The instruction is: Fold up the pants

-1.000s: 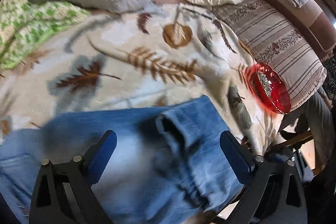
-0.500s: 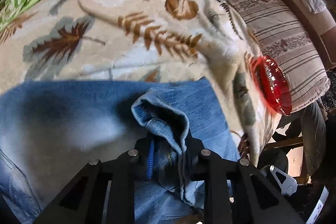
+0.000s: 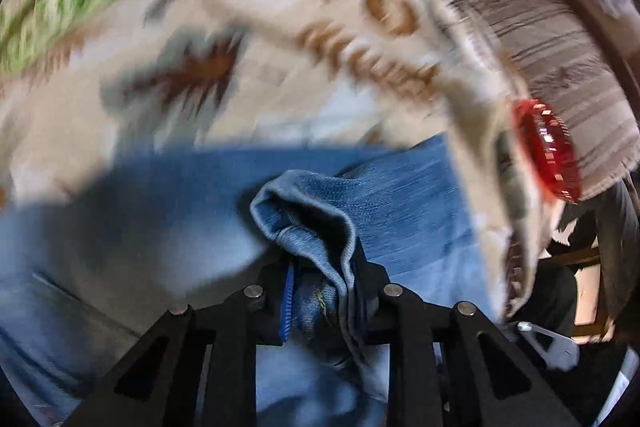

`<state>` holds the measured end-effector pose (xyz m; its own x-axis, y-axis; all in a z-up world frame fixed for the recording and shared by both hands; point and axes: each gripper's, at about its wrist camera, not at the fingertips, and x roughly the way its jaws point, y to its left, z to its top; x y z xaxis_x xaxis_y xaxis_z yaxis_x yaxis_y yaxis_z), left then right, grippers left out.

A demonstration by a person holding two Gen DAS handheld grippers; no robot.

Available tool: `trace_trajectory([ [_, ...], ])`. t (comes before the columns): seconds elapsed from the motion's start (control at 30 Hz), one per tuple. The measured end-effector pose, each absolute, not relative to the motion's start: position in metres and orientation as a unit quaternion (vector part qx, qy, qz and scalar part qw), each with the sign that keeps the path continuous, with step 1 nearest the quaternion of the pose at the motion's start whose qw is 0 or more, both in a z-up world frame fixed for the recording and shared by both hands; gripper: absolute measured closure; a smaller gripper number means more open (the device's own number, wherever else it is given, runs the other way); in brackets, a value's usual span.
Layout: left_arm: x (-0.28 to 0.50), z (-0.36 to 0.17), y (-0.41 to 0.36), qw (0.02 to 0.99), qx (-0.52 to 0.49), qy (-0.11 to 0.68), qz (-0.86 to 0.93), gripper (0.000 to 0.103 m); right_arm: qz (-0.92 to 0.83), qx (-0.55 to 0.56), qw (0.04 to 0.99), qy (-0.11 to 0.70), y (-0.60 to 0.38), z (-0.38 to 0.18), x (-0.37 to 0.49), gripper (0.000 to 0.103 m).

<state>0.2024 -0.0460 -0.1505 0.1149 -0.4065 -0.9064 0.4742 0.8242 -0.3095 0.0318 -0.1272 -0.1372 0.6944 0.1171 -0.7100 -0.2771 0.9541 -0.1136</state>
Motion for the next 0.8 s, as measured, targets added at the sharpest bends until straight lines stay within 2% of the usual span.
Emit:
trace_trajectory([
  [0.03,0.203,-0.157,-0.042,0.75,0.013,0.59,-0.299,0.075,0.104,-0.123,0.917,0.364,-0.125,-0.139,0.029,0.073],
  [0.07,0.203,-0.158,-0.04,0.753,0.005,0.585,-0.302,0.075,0.099,-0.135,0.919,0.358,-0.123,-0.14,0.027,0.051],
  [0.1,0.204,-0.157,-0.039,0.752,0.003,0.586,-0.302,0.075,0.094,-0.144,0.917,0.36,-0.123,-0.142,0.026,0.038],
  [0.17,0.204,-0.155,-0.041,0.753,0.013,0.586,-0.298,0.074,0.084,-0.132,0.918,0.363,-0.13,-0.143,0.027,0.02],
  [0.23,0.202,-0.149,-0.044,0.757,0.026,0.58,-0.298,0.066,0.09,-0.104,0.916,0.377,-0.142,-0.139,0.028,0.017],
  [0.3,0.196,-0.135,-0.047,0.767,0.035,0.57,-0.292,0.024,0.095,-0.084,0.92,0.37,-0.155,-0.131,0.021,0.015],
  [0.37,0.187,-0.116,-0.04,0.79,0.023,0.543,-0.285,0.01,0.091,-0.072,0.927,0.357,-0.169,-0.123,0.012,0.011],
  [0.47,0.17,-0.095,-0.031,0.812,0.038,0.514,-0.274,0.01,0.1,-0.043,0.933,0.344,-0.192,-0.111,-0.003,0.007],
  [0.6,0.135,-0.079,-0.016,0.826,0.048,0.495,-0.264,0.009,0.11,-0.005,0.936,0.333,-0.223,-0.097,-0.009,0.007],
  [0.8,0.075,-0.088,0.005,0.814,-0.002,0.54,-0.215,0.009,0.136,0.079,0.927,0.342,-0.264,-0.097,0.02,0.007],
])
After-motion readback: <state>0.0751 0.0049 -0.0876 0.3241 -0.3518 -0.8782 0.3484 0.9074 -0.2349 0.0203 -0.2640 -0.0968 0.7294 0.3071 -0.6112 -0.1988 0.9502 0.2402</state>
